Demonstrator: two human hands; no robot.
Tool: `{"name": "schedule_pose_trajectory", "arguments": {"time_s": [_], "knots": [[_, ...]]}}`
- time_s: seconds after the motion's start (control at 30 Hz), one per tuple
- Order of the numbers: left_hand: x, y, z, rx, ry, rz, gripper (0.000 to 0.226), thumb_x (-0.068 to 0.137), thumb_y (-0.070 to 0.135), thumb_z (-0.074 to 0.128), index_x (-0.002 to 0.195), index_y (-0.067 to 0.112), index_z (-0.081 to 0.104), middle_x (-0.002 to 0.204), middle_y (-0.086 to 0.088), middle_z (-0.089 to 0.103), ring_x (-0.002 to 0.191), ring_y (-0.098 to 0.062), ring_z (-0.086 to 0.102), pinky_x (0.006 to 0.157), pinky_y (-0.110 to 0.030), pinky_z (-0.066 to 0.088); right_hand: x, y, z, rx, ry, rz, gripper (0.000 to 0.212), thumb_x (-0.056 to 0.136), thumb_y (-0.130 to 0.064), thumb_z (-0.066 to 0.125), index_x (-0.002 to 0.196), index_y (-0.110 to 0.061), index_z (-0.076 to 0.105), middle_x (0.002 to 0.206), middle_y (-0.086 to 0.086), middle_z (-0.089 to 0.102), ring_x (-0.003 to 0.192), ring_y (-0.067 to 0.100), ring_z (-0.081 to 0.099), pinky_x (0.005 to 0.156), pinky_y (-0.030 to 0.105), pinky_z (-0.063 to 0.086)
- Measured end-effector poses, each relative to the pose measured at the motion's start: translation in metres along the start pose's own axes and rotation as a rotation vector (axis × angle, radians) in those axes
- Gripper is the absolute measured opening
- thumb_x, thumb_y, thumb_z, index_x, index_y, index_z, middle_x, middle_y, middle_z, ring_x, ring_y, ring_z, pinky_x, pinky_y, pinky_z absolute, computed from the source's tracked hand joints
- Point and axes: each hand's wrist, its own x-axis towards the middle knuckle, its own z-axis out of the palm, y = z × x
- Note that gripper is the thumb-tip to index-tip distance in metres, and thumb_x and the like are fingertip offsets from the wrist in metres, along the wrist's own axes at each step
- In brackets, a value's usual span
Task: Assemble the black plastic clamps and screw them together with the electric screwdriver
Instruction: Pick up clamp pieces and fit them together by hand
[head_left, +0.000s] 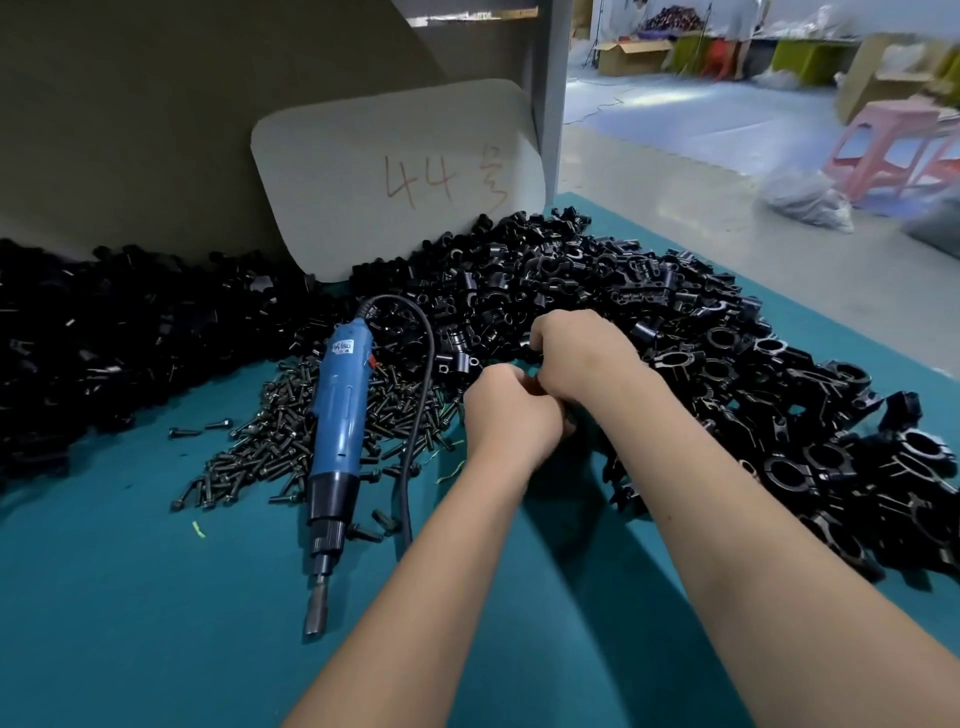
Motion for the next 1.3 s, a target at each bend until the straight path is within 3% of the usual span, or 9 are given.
{"name": "schedule_pose_trajectory", "arguments": {"time_s": [0.17,0.3,0.47,0.63,0.8,0.87,1.03,1.13,1.3], "knots": [[0.001,-0.001,-0.009,0.156,0.088,0.102,0.017,0.069,-0.001,0.067,0.076,0.015,0.069,0.078,0.000,0.072,0.074,-0.019,0.067,0.052,-0.025,0.048,0.006,-0.001,0.008,0.029,-0.040,0.015,0.027,0.091,-0.010,0.060,0.117,-0.014,0.058,0.115,0.013,0.060,0.096,0.033,0.057,0.076,0.037,0.049],[0.002,0.005,-0.024,0.166,0.118,0.227,0.018,0.076,0.004,0.063,0.082,0.020,0.069,0.083,0.002,0.073,0.082,-0.021,0.073,0.074,-0.033,0.060,0.003,-0.006,0.001,0.007,0.003,0.012,0.024,0.091,-0.005,0.057,0.112,-0.008,0.068,0.114,0.017,0.064,0.101,0.038,0.065,0.076,0.036,0.052],[-0.003,0.001,-0.073,0.091,0.256,0.399,0.016,0.081,0.012,0.064,0.076,0.026,0.067,0.075,0.007,0.070,0.071,-0.023,0.073,0.067,-0.047,0.062,-0.008,-0.035,-0.009,0.232,0.160,-0.052,0.027,0.094,-0.001,0.050,0.106,-0.008,0.073,0.106,0.015,0.069,0.091,0.033,0.067,0.082,0.035,0.056],[-0.015,-0.034,-0.146,0.090,0.613,0.427,0.020,0.083,0.011,0.064,0.074,0.028,0.064,0.072,0.016,0.067,0.057,-0.007,0.064,0.058,-0.022,0.050,-0.029,-0.104,-0.004,0.749,0.086,-0.195,0.037,0.102,0.001,0.036,0.099,-0.014,0.070,0.073,0.009,0.066,0.043,0.009,0.060,0.042,0.020,0.044],[-0.028,-0.085,-0.212,0.234,0.916,0.370,0.011,0.084,0.009,0.065,0.083,0.020,0.066,0.083,0.007,0.068,0.077,-0.013,0.063,0.074,-0.030,0.048,-0.042,-0.177,0.028,0.802,-0.011,-0.401,0.024,0.090,-0.034,0.077,0.074,-0.020,0.065,0.061,-0.012,0.061,0.056,0.002,0.055,0.058,0.018,0.046],[-0.028,-0.102,-0.235,0.403,0.984,0.320,0.007,0.084,0.008,0.067,0.089,0.014,0.068,0.097,-0.003,0.068,0.097,-0.027,0.060,0.084,-0.033,0.042,-0.046,-0.196,0.041,0.687,0.018,-0.504,0.023,0.082,-0.026,0.083,0.074,-0.022,0.061,0.069,-0.011,0.064,0.061,0.001,0.055,0.059,0.016,0.043],[-0.021,-0.121,-0.272,0.677,0.926,-0.051,0.048,0.087,0.020,0.070,0.134,0.018,0.062,0.163,-0.014,0.030,0.150,-0.037,0.019,0.115,-0.054,0.031,-0.048,-0.225,0.062,0.537,-0.023,-0.596,0.019,0.080,-0.013,0.072,0.085,-0.023,0.058,0.081,-0.005,0.066,0.067,0.010,0.060,0.056,0.025,0.045],[-0.017,-0.130,-0.280,0.683,0.778,-0.162,0.063,0.094,0.024,0.062,0.154,0.022,0.044,0.172,-0.010,0.012,0.158,-0.036,-0.003,0.126,-0.057,0.011,-0.049,-0.229,0.075,0.591,-0.019,-0.584,0.026,0.082,-0.023,0.080,0.076,-0.024,0.055,0.071,-0.009,0.062,0.061,0.002,0.058,0.054,0.016,0.043],[-0.012,-0.127,-0.266,0.696,0.794,-0.059,0.037,0.090,0.016,0.065,0.128,0.020,0.064,0.148,-0.007,0.050,0.141,-0.032,0.038,0.120,-0.052,0.027,-0.047,-0.228,0.081,0.604,0.031,-0.551,0.025,0.086,-0.028,0.076,0.076,-0.023,0.053,0.070,-0.006,0.060,0.060,0.011,0.053,0.059,0.026,0.046]]}}
